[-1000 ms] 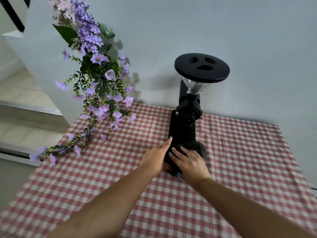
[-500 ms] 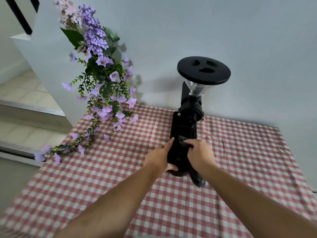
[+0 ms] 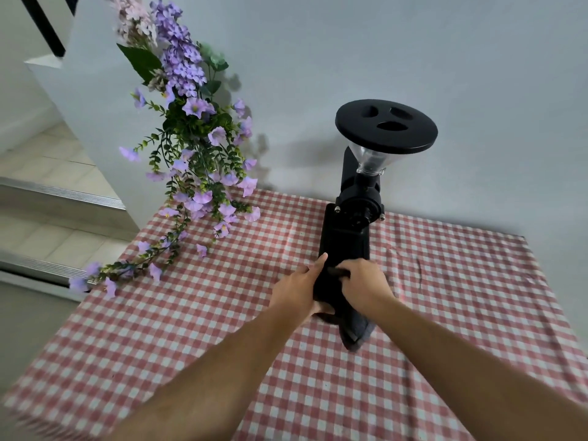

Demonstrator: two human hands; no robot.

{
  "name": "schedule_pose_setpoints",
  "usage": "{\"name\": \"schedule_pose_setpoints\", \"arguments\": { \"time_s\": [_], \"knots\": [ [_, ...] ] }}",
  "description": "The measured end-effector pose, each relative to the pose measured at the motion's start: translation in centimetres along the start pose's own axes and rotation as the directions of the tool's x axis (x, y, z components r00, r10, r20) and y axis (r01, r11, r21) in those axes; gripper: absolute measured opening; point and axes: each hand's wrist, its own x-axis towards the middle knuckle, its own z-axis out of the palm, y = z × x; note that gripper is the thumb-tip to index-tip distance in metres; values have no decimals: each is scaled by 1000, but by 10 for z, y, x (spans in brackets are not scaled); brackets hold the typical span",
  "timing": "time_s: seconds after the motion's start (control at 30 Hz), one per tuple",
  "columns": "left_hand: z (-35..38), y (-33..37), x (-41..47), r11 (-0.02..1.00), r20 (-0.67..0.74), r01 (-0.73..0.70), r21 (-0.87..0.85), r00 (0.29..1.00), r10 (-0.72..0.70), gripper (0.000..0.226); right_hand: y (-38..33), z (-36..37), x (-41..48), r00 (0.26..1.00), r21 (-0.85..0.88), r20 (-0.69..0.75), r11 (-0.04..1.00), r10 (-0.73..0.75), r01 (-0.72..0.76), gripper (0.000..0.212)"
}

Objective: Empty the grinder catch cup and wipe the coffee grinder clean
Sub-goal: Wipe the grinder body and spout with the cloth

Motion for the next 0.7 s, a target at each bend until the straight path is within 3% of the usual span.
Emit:
{"name": "schedule_pose_setpoints", "arguments": {
  "time_s": [0.07, 0.17, 0.23, 0.3, 0.43, 0.6, 0.7],
  "knots": [
    [-1, -1, -1, 999, -33, -17, 48, 999, 18, 93, -9, 4, 4, 1000, -7, 27, 1000, 7, -6, 30],
    [1, -3, -1, 998, -43, -8, 62, 999, 10, 94, 0, 11, -11, 975, -187, 65, 958, -211, 219, 37],
    [2, -3, -1, 998, -35, -6, 57, 999, 8, 98, 11, 6, -16, 927, -220, 108, 901, -359, 374, 41],
    [1, -2, -1, 999, -28, -14, 46, 1000, 15, 100, 10, -1, -9, 918, -345, 171, 850, -359, 397, 42],
    [-2, -1, -2, 998, -18, -8, 69, 1000, 9, 103, -2, -14, 3, 963, -484, 179, 834, -201, 264, 28],
    [-2, -2, -2, 991, -35, -51, 121, 998, 56, 101, 13, -15, -15, 999, -277, 32, 961, -20, 28, 30],
    [-2, -3, -1, 995, -38, -57, 82, 997, 60, 101, 0, -4, -8, 996, -180, -14, 980, 83, -85, 31]
  ]
}}
